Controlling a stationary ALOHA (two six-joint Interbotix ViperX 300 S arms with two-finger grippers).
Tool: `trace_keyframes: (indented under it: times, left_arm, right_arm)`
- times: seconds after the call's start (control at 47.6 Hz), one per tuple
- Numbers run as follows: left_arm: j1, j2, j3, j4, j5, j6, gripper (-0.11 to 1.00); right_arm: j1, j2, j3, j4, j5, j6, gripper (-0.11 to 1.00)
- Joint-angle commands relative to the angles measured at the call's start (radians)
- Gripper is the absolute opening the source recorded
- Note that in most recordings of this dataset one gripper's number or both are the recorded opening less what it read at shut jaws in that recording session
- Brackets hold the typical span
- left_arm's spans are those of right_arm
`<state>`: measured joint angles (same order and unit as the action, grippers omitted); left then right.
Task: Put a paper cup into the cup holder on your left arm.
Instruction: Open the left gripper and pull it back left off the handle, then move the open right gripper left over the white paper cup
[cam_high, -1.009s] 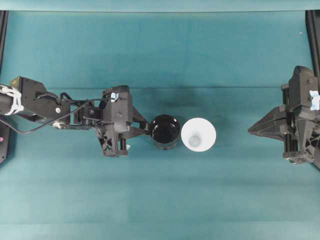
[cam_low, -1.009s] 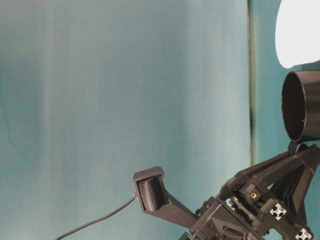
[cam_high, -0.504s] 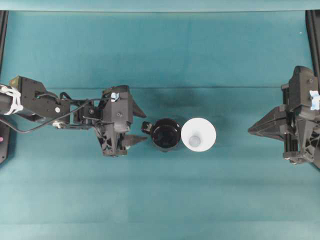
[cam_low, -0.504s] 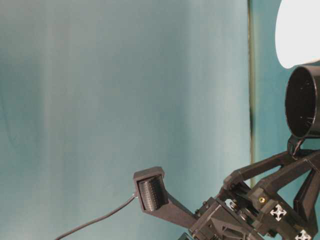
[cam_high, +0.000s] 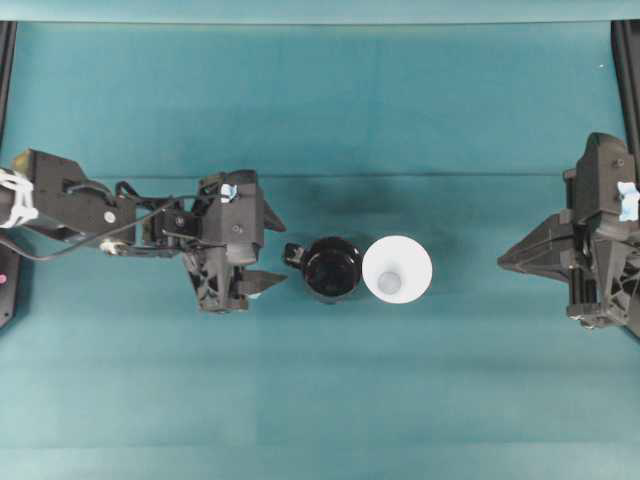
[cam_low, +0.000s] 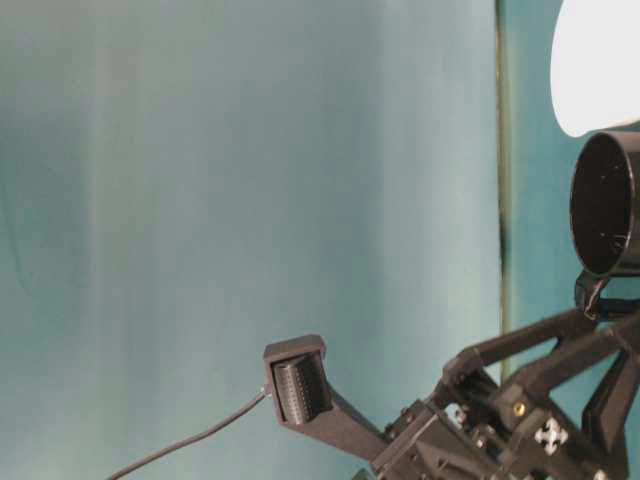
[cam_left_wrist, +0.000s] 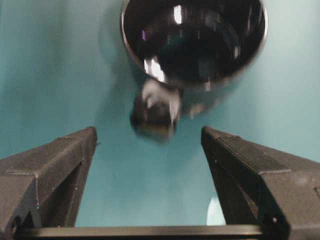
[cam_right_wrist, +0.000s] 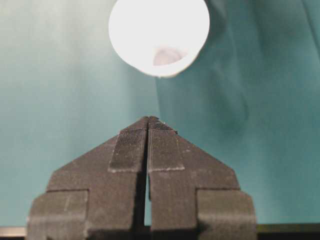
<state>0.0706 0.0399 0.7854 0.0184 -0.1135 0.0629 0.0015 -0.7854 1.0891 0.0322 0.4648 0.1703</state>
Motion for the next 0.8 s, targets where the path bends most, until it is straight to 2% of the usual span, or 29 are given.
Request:
trace_keyframes:
  times: [0.0, 0.168, 0.315, 0.441, 0.546, 0.694, 0.778]
  left_arm:
    - [-0.002, -0.055, -0.002, 0.002, 0.038, 0.000, 0.89]
    - [-0.002, -0.156, 0.038, 0.002, 0.091, -0.003, 0.89]
    - [-0.002, -0.229, 0.072, 0.002, 0.100, -0.009, 0.89]
    - [-0.002, -0.272, 0.092, 0.002, 0.100, -0.011, 0.89]
    - [-0.002, -0.282, 0.101, 0.002, 0.101, -0.014, 0.89]
    - [-0.002, -0.284, 0.101, 0.002, 0.101, -0.014, 0.89]
    - [-0.002, -0.284, 0.100, 0.002, 0.101, -0.014, 0.89]
  right_arm:
    - [-0.003, 0.009, -0.046, 0.005, 0.040, 0.018, 0.00]
    - [-0.012, 0.041, -0.094, -0.002, 0.137, 0.049, 0.02]
    - [-0.029, 0.095, -0.152, -0.012, 0.163, 0.052, 0.07]
    - [-0.041, 0.169, -0.210, -0.014, 0.161, 0.051, 0.18]
    - [-0.043, 0.244, -0.259, -0.014, 0.156, 0.049, 0.35]
    - [-0.043, 0.354, -0.344, -0.015, 0.155, 0.048, 0.73]
    - [-0.043, 0.414, -0.393, -0.026, 0.156, 0.043, 0.87]
